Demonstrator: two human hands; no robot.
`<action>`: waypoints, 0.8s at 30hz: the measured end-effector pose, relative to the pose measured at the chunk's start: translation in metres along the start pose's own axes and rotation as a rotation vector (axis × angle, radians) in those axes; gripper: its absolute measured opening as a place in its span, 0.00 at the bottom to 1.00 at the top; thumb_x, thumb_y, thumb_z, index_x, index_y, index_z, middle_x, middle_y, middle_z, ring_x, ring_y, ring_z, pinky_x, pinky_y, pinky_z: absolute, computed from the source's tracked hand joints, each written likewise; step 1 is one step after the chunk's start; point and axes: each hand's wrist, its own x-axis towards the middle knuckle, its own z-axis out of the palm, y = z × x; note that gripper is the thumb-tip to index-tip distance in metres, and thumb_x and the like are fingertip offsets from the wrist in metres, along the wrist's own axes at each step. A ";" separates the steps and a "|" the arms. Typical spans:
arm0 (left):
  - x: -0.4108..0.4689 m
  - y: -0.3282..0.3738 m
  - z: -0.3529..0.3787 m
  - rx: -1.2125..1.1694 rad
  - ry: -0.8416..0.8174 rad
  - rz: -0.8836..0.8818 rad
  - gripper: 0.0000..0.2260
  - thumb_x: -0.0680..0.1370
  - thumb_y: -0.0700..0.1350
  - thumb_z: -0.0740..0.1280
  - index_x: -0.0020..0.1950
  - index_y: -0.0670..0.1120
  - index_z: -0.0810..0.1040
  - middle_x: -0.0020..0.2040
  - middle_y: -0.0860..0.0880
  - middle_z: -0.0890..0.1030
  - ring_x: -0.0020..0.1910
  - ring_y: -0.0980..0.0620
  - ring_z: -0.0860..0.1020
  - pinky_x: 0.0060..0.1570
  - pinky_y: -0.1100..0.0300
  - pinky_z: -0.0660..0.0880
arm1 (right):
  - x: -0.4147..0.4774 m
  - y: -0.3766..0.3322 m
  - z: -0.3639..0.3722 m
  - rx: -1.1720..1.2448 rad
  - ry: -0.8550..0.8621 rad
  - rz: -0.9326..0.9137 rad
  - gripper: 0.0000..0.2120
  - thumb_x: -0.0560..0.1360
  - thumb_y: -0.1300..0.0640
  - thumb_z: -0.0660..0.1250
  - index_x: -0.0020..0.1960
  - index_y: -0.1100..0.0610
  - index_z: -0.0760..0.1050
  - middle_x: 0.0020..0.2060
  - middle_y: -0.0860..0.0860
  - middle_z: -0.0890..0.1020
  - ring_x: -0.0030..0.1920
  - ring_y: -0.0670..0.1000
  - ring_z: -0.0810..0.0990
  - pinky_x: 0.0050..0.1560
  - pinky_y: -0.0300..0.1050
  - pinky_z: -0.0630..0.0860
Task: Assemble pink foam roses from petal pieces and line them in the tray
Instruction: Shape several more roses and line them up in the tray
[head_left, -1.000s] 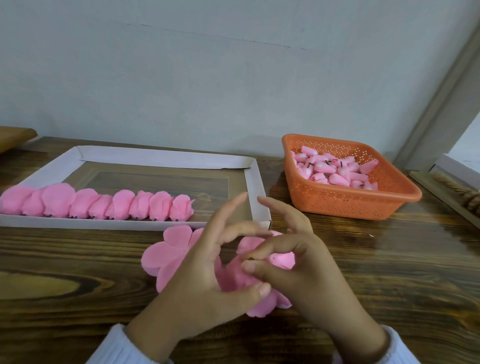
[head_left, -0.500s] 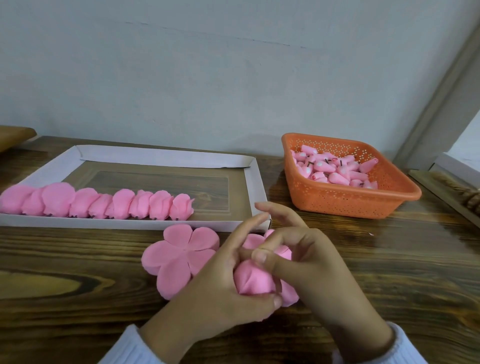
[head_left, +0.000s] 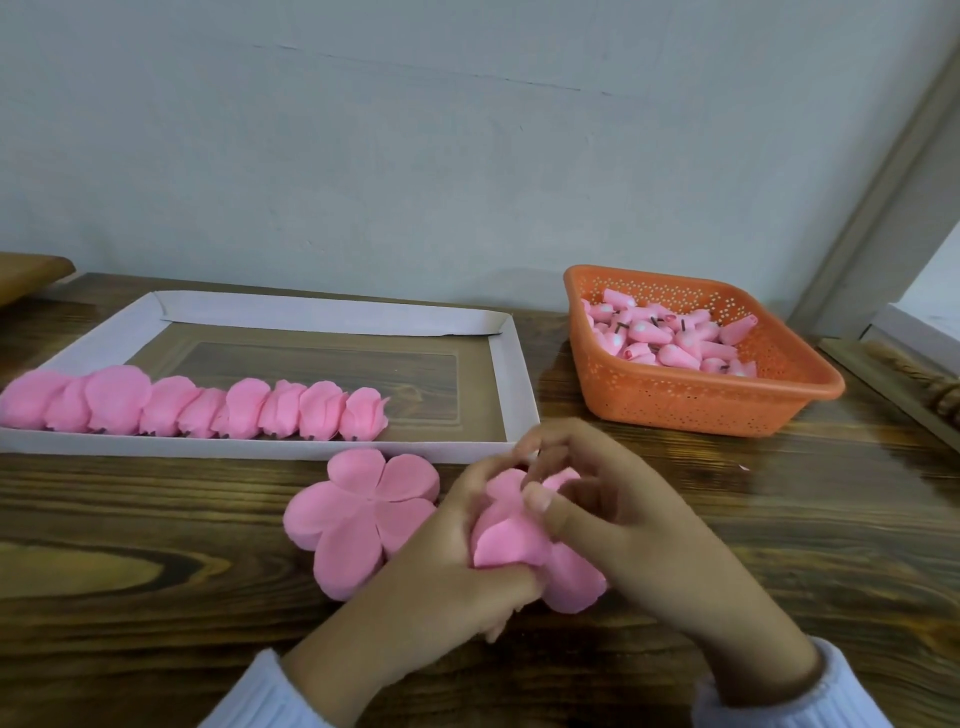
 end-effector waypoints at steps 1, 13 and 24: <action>0.000 0.000 0.000 0.002 -0.012 0.007 0.37 0.68 0.45 0.71 0.69 0.70 0.58 0.42 0.60 0.82 0.31 0.60 0.78 0.34 0.63 0.76 | 0.000 0.002 -0.002 -0.008 -0.089 0.004 0.11 0.70 0.46 0.69 0.53 0.44 0.76 0.44 0.47 0.79 0.37 0.49 0.78 0.38 0.41 0.74; -0.002 0.006 -0.002 -0.105 0.151 0.169 0.39 0.64 0.44 0.78 0.70 0.55 0.64 0.54 0.54 0.82 0.51 0.52 0.82 0.48 0.55 0.80 | 0.003 0.003 0.008 0.776 -0.063 0.119 0.13 0.70 0.55 0.72 0.52 0.60 0.79 0.43 0.59 0.81 0.38 0.52 0.80 0.38 0.44 0.78; -0.013 0.024 0.000 -0.087 0.137 0.303 0.23 0.65 0.50 0.74 0.58 0.64 0.77 0.55 0.59 0.82 0.56 0.59 0.80 0.48 0.66 0.77 | -0.005 0.001 0.040 1.006 -0.276 0.363 0.12 0.81 0.53 0.60 0.57 0.53 0.81 0.54 0.52 0.83 0.56 0.50 0.82 0.58 0.47 0.78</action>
